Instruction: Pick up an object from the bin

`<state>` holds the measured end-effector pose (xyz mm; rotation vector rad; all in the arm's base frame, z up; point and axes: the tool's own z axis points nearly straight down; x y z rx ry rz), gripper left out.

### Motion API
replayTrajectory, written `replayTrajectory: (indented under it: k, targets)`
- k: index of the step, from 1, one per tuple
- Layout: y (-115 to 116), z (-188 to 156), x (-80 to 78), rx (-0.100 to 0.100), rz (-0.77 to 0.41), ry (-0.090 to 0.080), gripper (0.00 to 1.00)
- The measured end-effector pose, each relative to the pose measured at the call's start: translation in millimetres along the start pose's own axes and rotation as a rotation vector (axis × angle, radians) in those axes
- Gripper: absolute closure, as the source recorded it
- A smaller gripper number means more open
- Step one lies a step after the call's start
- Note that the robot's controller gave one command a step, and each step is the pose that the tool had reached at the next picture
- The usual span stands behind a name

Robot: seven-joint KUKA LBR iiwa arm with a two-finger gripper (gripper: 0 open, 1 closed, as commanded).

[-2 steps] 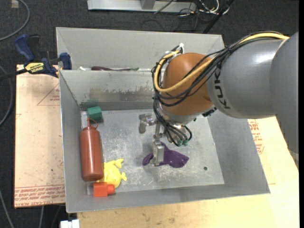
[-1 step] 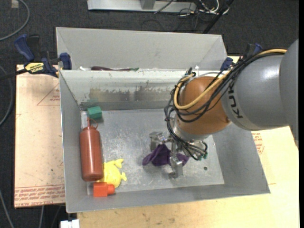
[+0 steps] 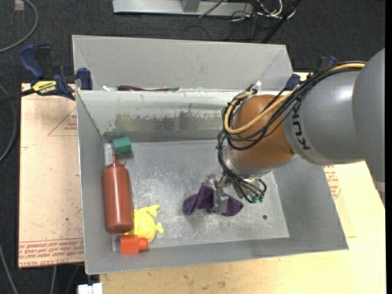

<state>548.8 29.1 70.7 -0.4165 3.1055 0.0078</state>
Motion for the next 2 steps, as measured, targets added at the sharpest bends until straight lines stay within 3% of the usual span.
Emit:
replayTrajectory:
  k: [1, 2]
  targets:
    - [0, 0, 0.0, 0.0, 0.001, 0.0, 1.0]
    - [-14, -135, 19.4, 0.0, -0.013, -0.005, 1.0]
